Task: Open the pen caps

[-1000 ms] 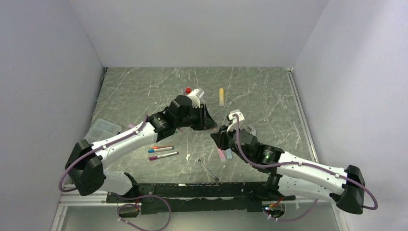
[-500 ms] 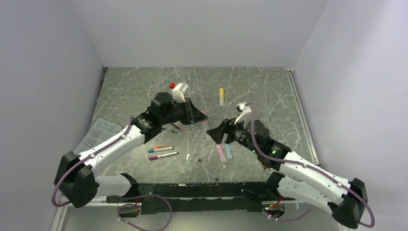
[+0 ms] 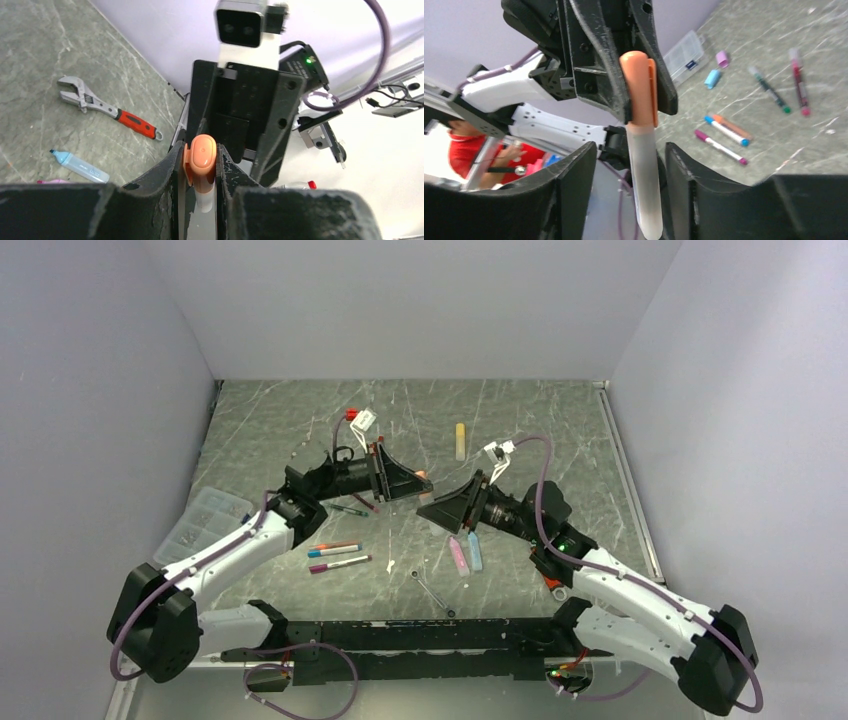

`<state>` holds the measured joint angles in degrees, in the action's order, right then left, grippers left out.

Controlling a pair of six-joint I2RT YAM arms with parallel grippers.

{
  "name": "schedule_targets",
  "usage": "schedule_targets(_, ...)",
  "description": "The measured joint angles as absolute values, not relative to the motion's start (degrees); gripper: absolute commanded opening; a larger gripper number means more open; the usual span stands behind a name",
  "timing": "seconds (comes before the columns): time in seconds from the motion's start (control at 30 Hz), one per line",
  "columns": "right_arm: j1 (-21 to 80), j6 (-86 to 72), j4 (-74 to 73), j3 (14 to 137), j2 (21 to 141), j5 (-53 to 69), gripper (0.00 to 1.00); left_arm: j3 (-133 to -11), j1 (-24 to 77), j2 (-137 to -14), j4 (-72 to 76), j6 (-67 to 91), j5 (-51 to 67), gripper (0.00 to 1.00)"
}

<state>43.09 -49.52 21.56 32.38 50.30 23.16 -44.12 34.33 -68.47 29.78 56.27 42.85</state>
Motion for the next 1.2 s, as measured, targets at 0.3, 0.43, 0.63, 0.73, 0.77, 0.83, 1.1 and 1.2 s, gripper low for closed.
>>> schedule_targets(0.3,43.2,-53.1,28.1,32.3,53.3,27.1,0.0,-43.4,34.3,-65.8,32.4,58.6,44.3,0.0)
schedule_targets(0.43,43.1,-52.9,28.6,32.2,53.3,27.6,0.0,-43.4,34.3,-65.1,31.8,59.7,43.2,0.0)
schedule_targets(0.63,43.7,-53.7,30.5,30.2,52.5,26.0,0.0,-43.6,34.3,-62.7,26.0,59.7,40.3,0.0)
schedule_targets(0.73,43.9,-54.2,29.8,28.4,50.8,25.2,0.0,-45.5,33.4,-62.6,23.6,59.2,37.6,0.0)
schedule_targets(0.77,43.5,-54.3,29.1,27.4,49.8,24.8,0.0,-46.8,32.0,-62.5,23.5,59.1,35.8,0.0)
schedule_targets(0.83,43.2,-54.4,27.7,26.5,48.8,24.2,0.0,-49.5,29.9,-62.0,23.7,58.9,32.4,0.0)
schedule_targets(1.1,43.4,-51.3,17.8,27.8,46.3,18.7,0.0,-53.3,29.6,-60.8,21.9,57.1,28.1,0.0)
schedule_targets(1.2,45.1,-45.7,3.2,32.9,45.2,7.3,0.0,-55.9,29.6,-60.9,13.3,53.2,26.6,0.0)
